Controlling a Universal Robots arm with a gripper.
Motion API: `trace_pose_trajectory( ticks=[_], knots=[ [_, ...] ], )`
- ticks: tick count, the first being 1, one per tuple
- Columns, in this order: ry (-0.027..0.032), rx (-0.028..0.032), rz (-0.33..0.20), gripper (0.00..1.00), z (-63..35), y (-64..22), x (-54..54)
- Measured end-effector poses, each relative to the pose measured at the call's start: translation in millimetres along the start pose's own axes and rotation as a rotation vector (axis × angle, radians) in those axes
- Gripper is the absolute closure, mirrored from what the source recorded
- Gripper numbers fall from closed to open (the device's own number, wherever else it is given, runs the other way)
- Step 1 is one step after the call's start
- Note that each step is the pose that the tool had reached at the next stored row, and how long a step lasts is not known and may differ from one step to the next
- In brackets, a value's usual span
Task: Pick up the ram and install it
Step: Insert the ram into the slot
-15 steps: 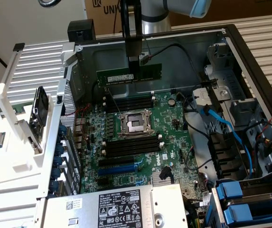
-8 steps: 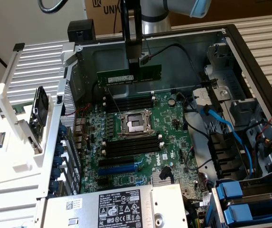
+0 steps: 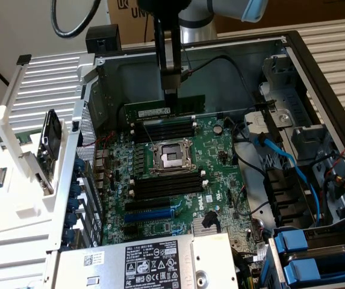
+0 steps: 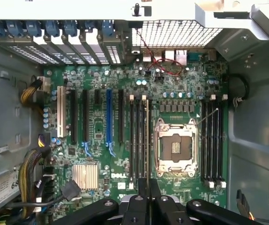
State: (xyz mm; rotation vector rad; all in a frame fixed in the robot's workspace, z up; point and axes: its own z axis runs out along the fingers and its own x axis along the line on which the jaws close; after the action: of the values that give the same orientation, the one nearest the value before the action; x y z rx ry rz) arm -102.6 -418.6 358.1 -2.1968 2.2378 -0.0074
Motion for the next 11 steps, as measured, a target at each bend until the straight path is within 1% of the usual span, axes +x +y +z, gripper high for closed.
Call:
trace_pose_trajectory(
  ticks=[1,7,8,11],
  knots=[
    [-0.0026,0.0001,0.000,0.88,5.5,0.0,2.6],
    [-0.0068,-0.0001,0.000,0.88,16.5,-0.8,3.7],
    [-0.0076,0.0003,0.000,0.88,17.8,-0.8,3.7],
    [-0.0073,0.0001,0.000,0.88,18.0,-0.8,3.8]
  ],
)
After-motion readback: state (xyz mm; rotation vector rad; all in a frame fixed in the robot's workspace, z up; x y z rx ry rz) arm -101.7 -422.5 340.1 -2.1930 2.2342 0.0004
